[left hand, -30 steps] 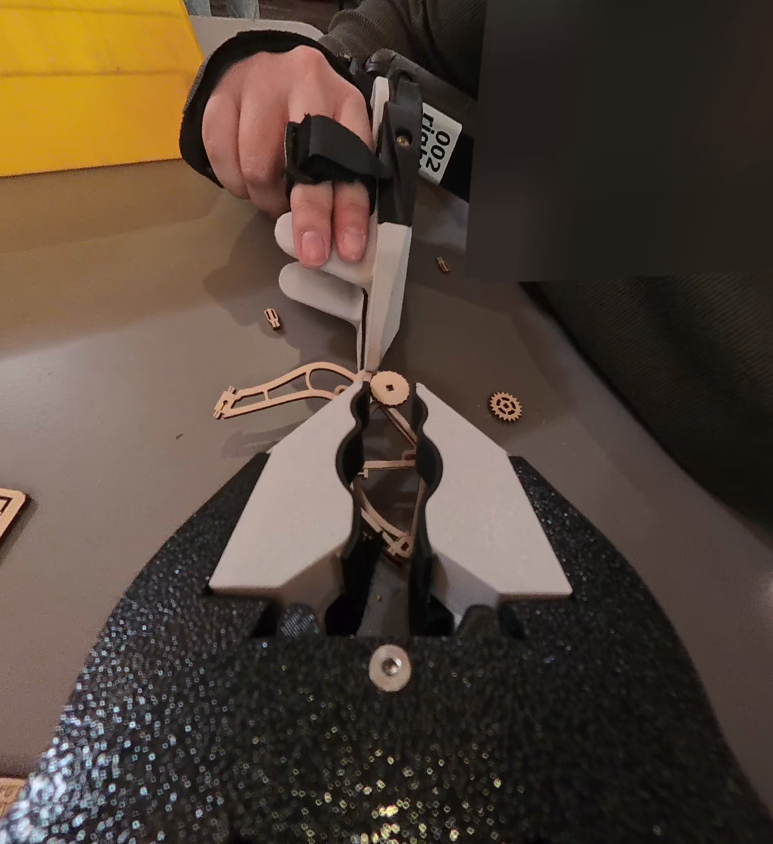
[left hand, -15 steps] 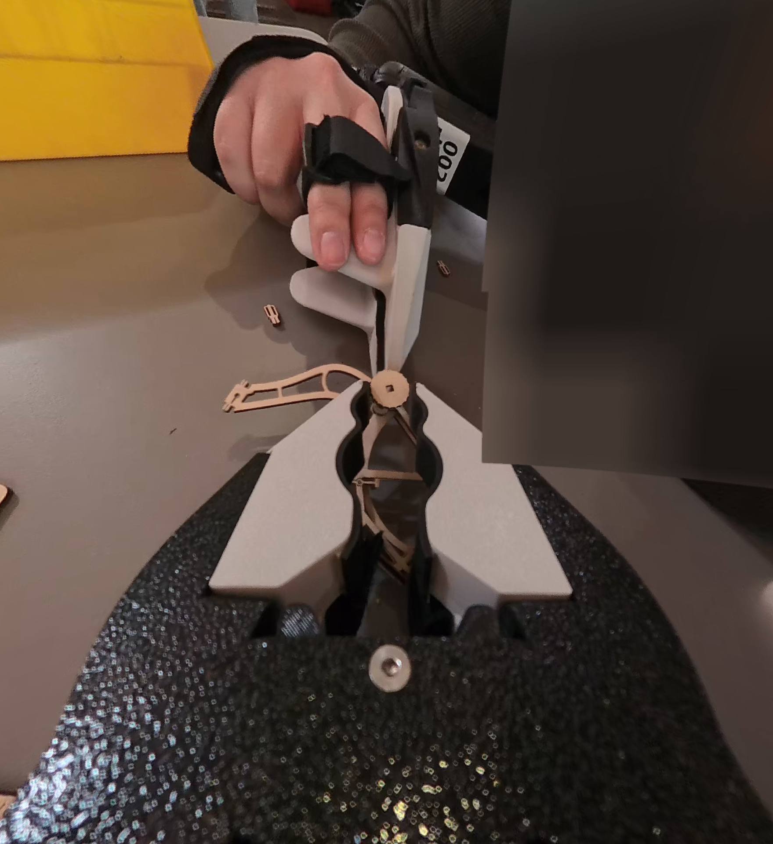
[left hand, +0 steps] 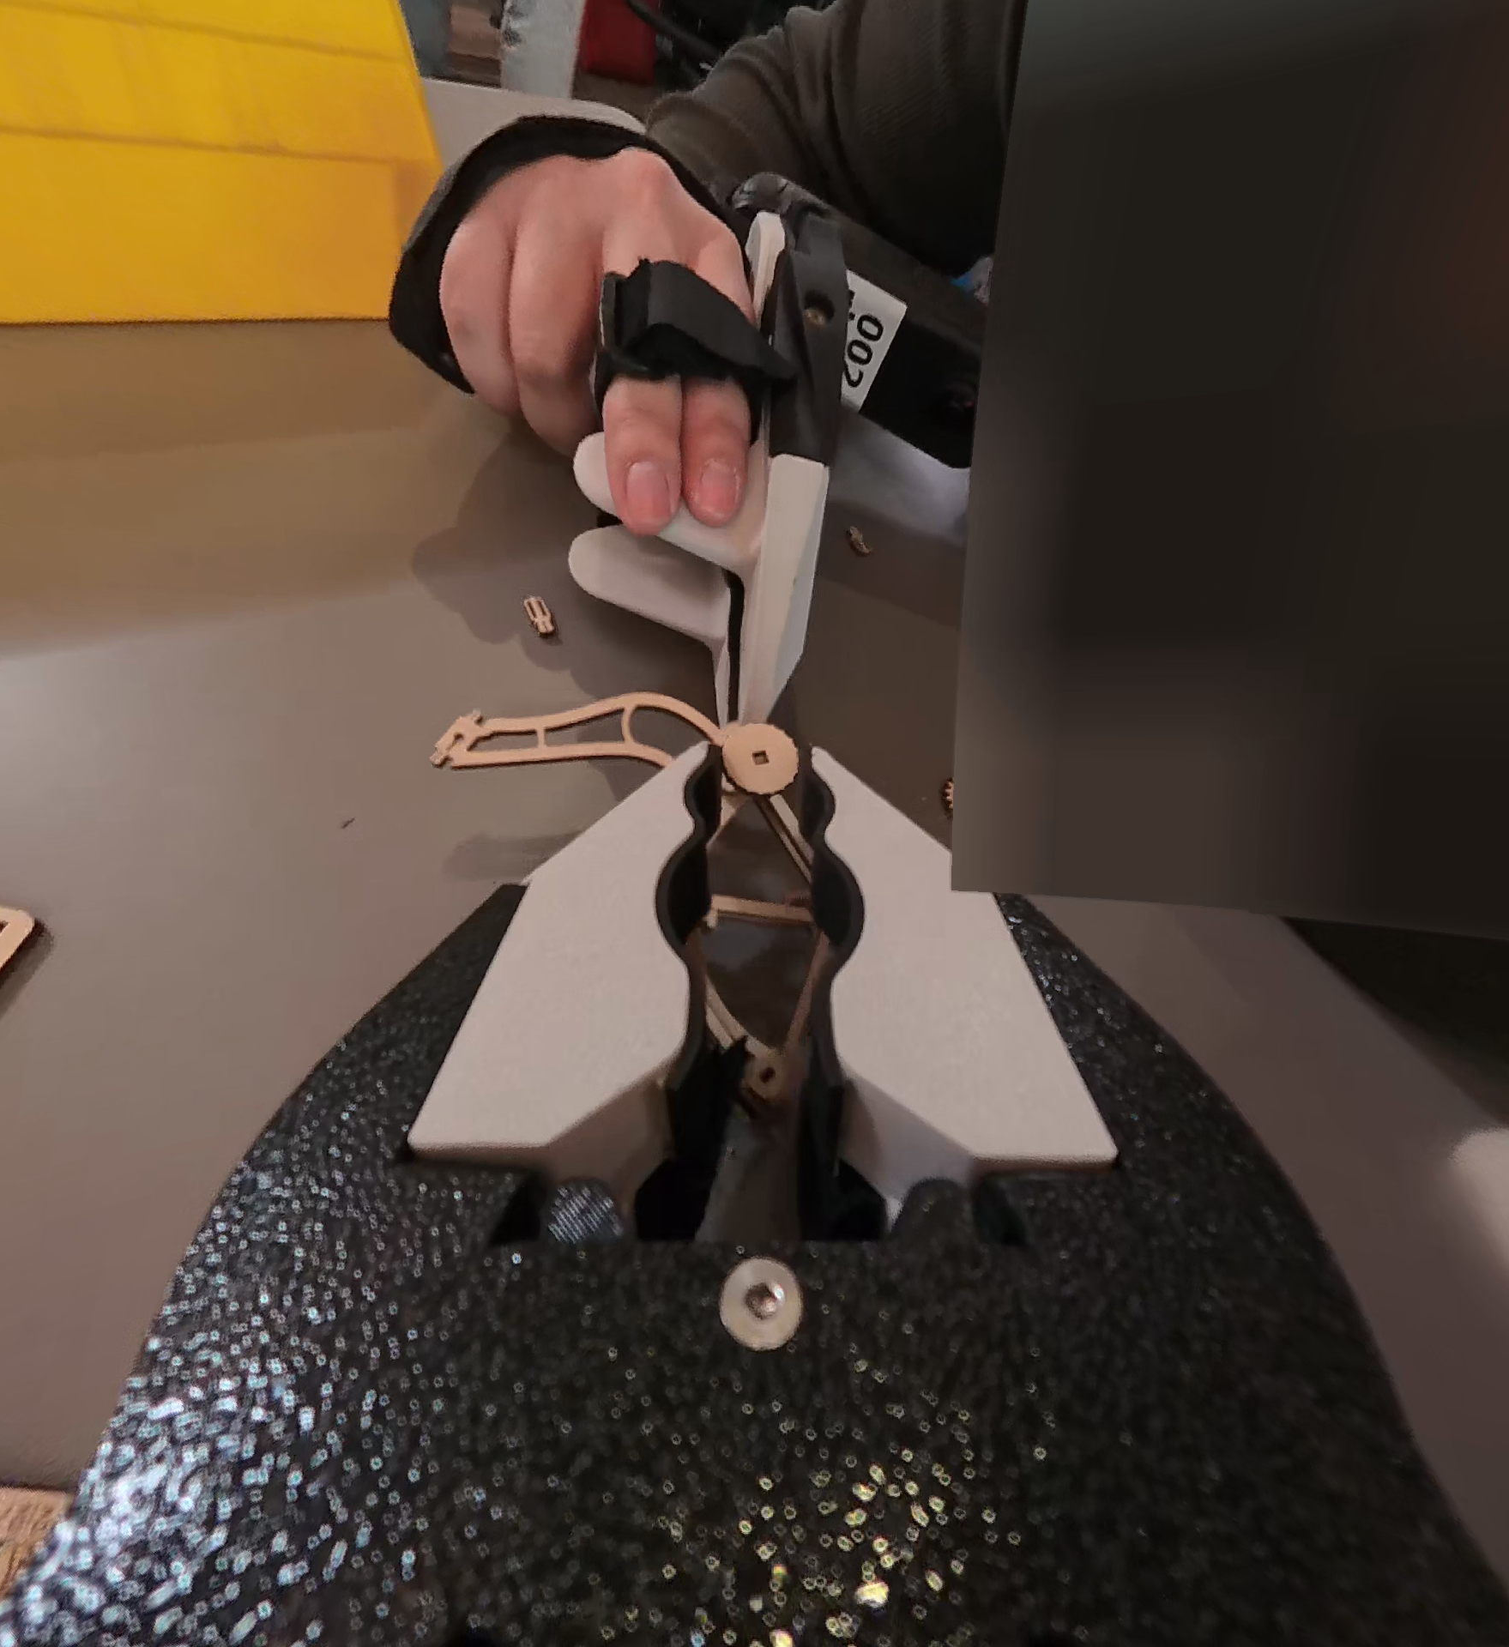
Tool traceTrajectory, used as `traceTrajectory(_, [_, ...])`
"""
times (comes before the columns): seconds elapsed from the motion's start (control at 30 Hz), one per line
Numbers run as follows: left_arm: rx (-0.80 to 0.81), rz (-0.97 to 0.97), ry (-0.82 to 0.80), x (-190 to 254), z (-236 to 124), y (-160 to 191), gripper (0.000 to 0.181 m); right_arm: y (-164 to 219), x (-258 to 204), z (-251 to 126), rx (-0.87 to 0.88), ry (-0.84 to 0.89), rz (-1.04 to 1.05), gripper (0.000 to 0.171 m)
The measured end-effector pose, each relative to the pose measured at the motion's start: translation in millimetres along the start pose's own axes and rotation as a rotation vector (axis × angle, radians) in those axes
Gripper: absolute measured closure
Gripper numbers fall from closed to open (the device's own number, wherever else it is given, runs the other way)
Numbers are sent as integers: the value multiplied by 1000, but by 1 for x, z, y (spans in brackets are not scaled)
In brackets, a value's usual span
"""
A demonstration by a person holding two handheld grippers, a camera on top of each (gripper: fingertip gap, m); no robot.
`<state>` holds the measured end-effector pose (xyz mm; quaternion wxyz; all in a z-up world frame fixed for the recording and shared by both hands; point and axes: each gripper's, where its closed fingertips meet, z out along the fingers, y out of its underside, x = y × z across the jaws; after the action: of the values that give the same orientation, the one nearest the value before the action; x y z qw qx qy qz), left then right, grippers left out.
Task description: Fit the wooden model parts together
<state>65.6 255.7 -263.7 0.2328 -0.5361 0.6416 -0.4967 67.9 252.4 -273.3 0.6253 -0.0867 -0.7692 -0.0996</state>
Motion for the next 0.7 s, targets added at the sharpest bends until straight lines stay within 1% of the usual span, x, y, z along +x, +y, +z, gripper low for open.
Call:
traceTrajectory(0.23, [-78,22,-37,-3,2,11,167,3,0,-2,-16,8,-11,163])
traceTrajectory(0.57, [-82,23,-45,-4,2,12,167,1,-2,0,-4,-13,-7,161])
traceTrajectory(0.7, [-82,24,-48,-4,2,12,167,1,-1,0,-6,-7,-8,157])
